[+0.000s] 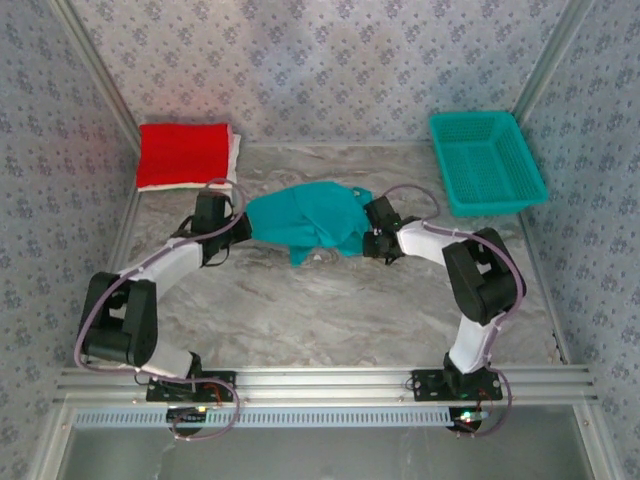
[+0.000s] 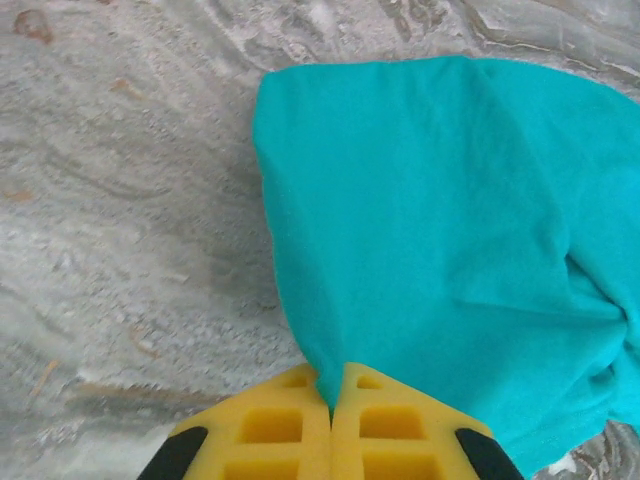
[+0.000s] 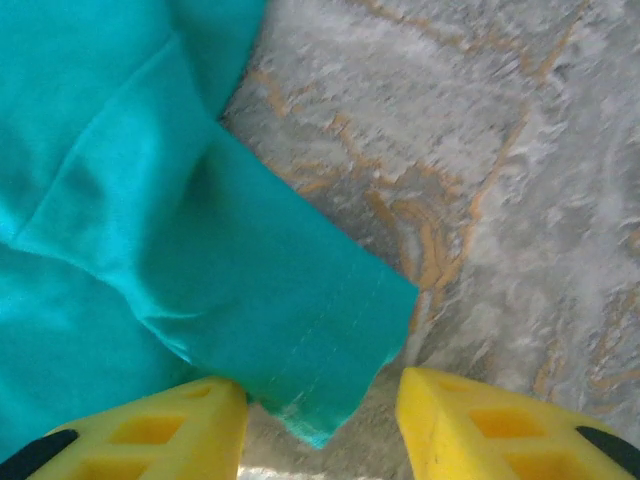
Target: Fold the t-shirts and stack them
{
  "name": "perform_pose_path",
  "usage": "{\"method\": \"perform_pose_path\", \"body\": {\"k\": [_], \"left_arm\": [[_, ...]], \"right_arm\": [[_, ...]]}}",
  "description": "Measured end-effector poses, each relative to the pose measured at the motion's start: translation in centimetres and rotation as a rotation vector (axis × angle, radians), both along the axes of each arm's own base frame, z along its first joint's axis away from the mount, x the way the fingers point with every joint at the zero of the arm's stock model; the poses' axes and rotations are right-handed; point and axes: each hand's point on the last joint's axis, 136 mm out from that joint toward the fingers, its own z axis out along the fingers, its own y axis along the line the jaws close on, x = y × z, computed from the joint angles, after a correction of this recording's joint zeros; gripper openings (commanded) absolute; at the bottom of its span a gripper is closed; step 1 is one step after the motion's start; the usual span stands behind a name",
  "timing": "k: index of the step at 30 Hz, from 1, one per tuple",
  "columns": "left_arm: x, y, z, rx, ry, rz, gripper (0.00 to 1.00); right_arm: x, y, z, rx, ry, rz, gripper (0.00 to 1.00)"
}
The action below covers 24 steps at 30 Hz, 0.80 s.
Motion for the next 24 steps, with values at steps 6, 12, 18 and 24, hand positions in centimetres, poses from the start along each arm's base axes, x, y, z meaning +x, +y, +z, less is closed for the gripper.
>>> {"method": "perform_pose_path", "body": {"k": [6,12,18,24], "left_arm": [[-0.9,0.9,1.0,0.022,-0.027,0.029,0.0],[-1.3,2.1,3.6,0.028,-0.098,0.066,0.0],[-2.3,3.6,6.2,0.032,-0.154,0.1,0.0],[-4.8,5.1,12.3,0.052,-0.322,0.121,0.0]], "right_arm": [[0.7,0.4,0.3,0.024,-0.018,0.008,0.01],[1.0,0.2,2.9,0.041,-0.07,0.018,0.0],[1.4,-0.7,9.1,0.1,-0.199,0.001,0.0],[-0.4,-1.7,17.7,0.182,-0.381,0.004,0.0]]}}
